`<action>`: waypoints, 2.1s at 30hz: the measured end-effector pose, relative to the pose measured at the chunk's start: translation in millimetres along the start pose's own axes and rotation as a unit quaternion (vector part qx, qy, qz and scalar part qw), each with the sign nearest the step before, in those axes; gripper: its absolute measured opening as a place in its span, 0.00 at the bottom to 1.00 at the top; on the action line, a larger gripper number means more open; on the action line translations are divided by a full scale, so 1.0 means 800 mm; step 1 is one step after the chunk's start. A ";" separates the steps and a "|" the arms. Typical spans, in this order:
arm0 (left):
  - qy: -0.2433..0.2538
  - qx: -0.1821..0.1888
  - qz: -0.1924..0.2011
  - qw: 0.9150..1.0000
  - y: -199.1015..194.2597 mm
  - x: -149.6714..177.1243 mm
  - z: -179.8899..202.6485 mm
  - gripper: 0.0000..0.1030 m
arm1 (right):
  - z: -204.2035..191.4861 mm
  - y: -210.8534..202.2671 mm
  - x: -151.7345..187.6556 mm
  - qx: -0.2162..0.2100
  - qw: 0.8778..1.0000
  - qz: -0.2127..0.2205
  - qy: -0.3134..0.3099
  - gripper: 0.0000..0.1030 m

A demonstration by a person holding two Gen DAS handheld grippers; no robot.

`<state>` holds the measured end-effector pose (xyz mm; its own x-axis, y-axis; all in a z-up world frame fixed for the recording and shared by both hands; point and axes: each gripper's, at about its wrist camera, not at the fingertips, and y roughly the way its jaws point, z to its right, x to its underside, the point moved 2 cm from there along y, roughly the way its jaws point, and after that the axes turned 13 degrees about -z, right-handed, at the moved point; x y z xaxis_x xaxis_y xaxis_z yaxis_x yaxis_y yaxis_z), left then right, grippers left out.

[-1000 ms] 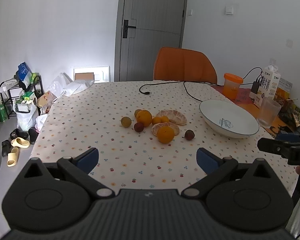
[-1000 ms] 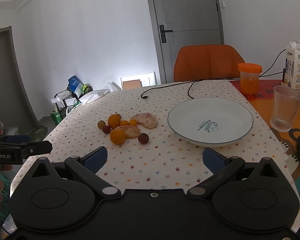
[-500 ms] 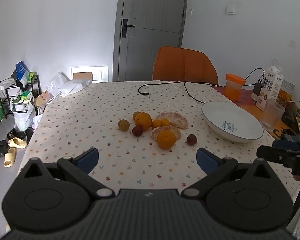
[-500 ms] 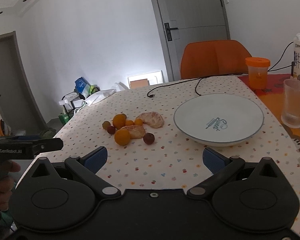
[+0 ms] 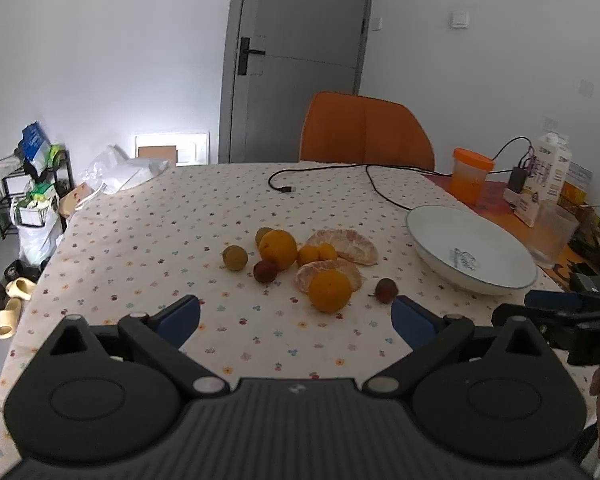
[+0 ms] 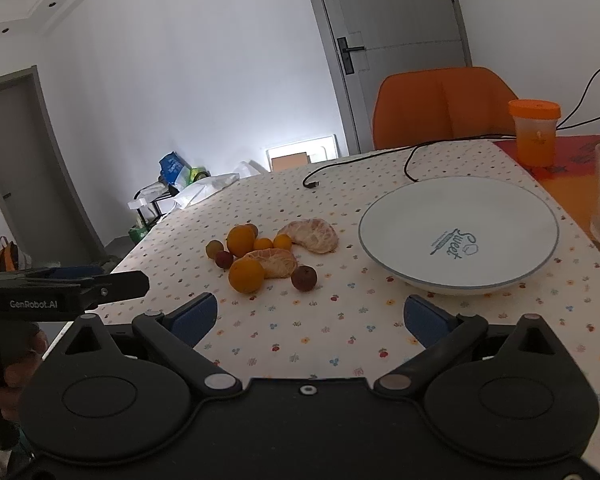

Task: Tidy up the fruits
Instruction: 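Close the left tool on the large orange while the right tool approaches the brown fruit, then grasp the small brown fruit with the right tool while the left tool lifts the orange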

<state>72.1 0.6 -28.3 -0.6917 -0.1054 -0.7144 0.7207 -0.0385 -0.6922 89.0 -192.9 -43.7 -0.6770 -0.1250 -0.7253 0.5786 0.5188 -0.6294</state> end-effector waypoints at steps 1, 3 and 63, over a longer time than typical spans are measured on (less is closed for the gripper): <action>-0.002 0.000 -0.004 1.000 0.004 -0.001 -0.001 0.98 | 0.000 0.004 -0.001 -0.001 1.000 -0.002 0.000 0.93; -0.005 0.000 -0.006 1.000 0.011 -0.003 -0.003 0.98 | 0.002 0.011 -0.002 0.000 1.000 -0.005 0.002 0.93; -0.027 0.072 -0.067 0.995 0.113 -0.046 -0.020 0.36 | 0.011 0.145 -0.055 -0.045 0.995 -0.084 0.002 0.36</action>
<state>161.5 16.9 -66.3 -0.7813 -0.1420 -0.6078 0.6241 -0.1978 -0.7559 189.8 -135.1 -87.3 -0.7634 -0.2128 -0.6099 0.4132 0.5648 -0.7143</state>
